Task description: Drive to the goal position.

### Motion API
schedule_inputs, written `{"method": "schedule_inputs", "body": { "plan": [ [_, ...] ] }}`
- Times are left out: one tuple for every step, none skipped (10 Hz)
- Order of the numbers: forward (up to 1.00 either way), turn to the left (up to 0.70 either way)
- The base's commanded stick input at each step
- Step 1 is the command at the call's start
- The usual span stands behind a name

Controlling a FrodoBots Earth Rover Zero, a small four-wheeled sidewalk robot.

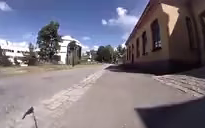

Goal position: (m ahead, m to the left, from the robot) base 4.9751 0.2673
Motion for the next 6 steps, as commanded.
{"method": "schedule_inputs", "body": {
  "plan": [
    [0.85, 0.00],
    [0.85, 0.00],
    [0.85, 0.00],
    [0.85, 0.00],
    [0.85, -0.05],
    [0.85, -0.29]
  ]
}}
